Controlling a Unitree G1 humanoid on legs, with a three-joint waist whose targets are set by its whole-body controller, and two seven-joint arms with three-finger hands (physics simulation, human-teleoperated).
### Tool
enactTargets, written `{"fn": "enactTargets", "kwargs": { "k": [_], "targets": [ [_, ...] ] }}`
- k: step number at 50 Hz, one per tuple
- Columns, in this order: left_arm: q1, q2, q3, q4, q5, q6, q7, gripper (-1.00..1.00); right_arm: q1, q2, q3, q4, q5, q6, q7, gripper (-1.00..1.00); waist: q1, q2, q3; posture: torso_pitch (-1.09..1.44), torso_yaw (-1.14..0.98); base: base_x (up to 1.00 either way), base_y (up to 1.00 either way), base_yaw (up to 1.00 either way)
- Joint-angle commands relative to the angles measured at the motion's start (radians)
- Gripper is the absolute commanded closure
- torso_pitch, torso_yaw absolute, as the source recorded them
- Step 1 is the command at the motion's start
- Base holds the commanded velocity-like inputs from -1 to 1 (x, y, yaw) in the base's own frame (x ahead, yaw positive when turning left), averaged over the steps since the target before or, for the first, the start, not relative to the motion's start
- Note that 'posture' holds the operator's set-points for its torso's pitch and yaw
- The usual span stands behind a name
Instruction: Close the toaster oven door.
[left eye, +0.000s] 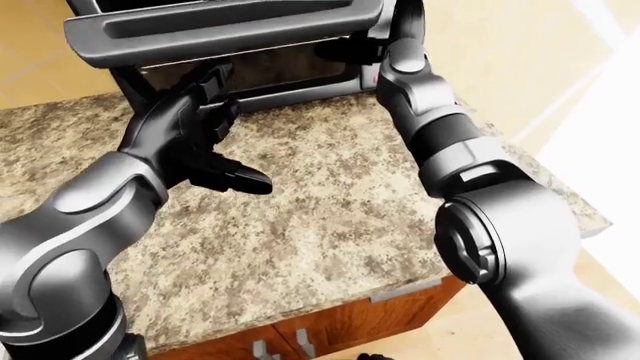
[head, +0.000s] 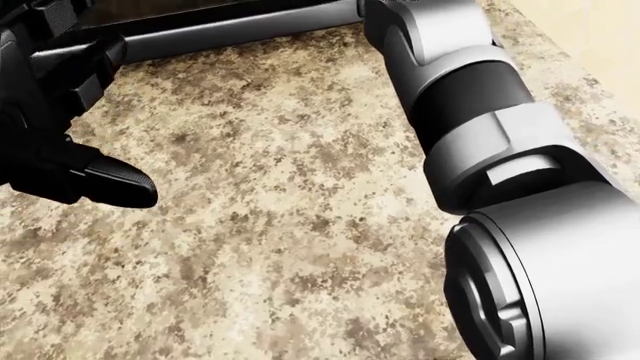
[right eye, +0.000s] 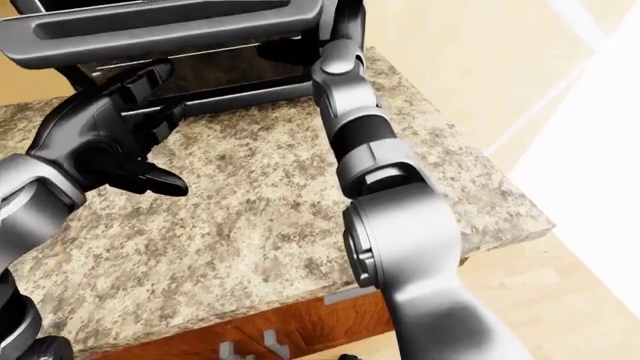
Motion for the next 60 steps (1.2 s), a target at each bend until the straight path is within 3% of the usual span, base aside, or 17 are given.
{"fn": "enactTargets", "kwargs": {
  "k": [1,17,38,60],
  "targets": [
    [-0.065,0.018,0.069,-0.049,0.053,-0.129,0.008,-1.00,-0.061,0.003,0.017,-0.069,-0.019,-0.062,0.028,-1.00,0.004,-0.002,-0.049,0.00,0.00,0.00,0.00,0.00],
    [-0.101,-0.005,0.043,0.026,0.154,-0.156,-0.063,-1.00,-0.058,0.002,0.017,-0.068,-0.017,-0.064,0.027,-1.00,0.003,0.000,-0.051,0.00,0.00,0.00,0.00,0.00],
    [-0.185,-0.010,0.024,0.129,0.242,-0.160,-0.146,-1.00,-0.062,-0.003,0.016,-0.066,-0.020,-0.062,0.017,-1.00,-0.006,-0.013,-0.057,0.00,0.00,0.00,0.00,0.00],
    [-0.284,-0.022,-0.031,0.332,0.405,-0.278,-0.268,-1.00,-0.054,-0.009,0.013,-0.060,-0.026,-0.068,-0.016,-1.00,-0.001,-0.029,-0.059,0.00,0.00,0.00,0.00,0.00]
  ]
}}
